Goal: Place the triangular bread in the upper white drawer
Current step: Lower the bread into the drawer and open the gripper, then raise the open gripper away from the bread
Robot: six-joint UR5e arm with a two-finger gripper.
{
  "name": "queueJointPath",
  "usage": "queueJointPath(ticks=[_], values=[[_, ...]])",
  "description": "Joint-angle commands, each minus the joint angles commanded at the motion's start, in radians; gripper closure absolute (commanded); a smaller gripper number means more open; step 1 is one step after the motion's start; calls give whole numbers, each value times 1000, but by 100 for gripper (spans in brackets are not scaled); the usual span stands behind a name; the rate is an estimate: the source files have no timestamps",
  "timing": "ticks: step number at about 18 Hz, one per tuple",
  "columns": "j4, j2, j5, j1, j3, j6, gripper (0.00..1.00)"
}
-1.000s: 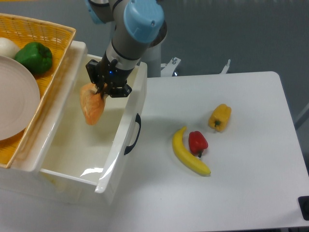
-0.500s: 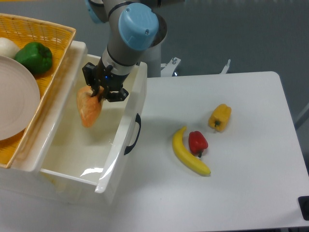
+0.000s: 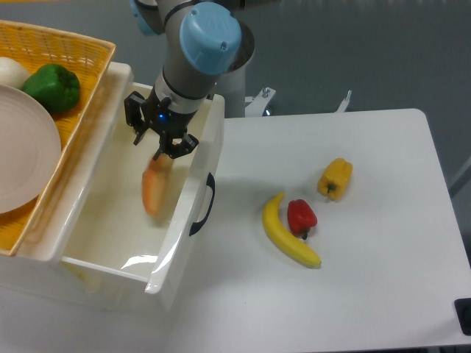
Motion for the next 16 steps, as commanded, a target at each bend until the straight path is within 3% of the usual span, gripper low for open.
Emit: queueJointPath(ticks=[12, 16], values=[[0, 41, 2, 55, 8, 3, 51], [18, 60, 69, 93, 20, 8, 51]])
